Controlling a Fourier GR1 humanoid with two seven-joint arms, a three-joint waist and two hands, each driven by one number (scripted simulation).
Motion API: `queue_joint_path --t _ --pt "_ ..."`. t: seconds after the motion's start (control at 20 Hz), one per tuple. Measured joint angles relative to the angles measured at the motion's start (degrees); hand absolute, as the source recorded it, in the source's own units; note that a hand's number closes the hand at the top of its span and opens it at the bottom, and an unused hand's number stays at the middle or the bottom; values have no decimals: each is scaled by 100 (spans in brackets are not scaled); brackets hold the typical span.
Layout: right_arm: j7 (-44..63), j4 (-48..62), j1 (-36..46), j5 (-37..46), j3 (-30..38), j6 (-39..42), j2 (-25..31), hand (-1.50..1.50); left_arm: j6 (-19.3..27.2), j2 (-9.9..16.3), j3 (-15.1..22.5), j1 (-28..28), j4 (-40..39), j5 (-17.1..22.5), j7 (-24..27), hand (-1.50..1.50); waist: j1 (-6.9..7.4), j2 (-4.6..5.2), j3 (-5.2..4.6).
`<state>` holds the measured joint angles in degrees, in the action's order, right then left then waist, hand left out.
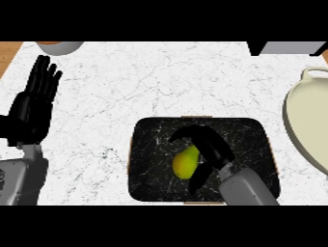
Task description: Pick the pear from the tray and place it in the pot
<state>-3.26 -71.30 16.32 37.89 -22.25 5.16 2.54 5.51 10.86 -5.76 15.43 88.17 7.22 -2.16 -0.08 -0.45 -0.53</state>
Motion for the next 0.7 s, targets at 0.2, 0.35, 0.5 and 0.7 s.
queue_joint_path --t 0.2,0.35,0.5,0.7 --pt "-213 241 175 45 -199 -331 -32 150 -33 -35 32 -138 100 -29 -12 0 9 -18 -8" --pt "-115 144 178 65 -336 -420 -33 150 -18 -3 -22 0 73 -44 -114 0 -1 -16 -3" --pt "-57 74 106 240 -355 -607 -76 150 -11 -29 -41 88 -8 -64 -104 0 -10 -16 0" --pt "337 -638 -338 825 -650 -895 19 150 73 -81 -15 65 56 -125 -169 0 -46 -43 -2"
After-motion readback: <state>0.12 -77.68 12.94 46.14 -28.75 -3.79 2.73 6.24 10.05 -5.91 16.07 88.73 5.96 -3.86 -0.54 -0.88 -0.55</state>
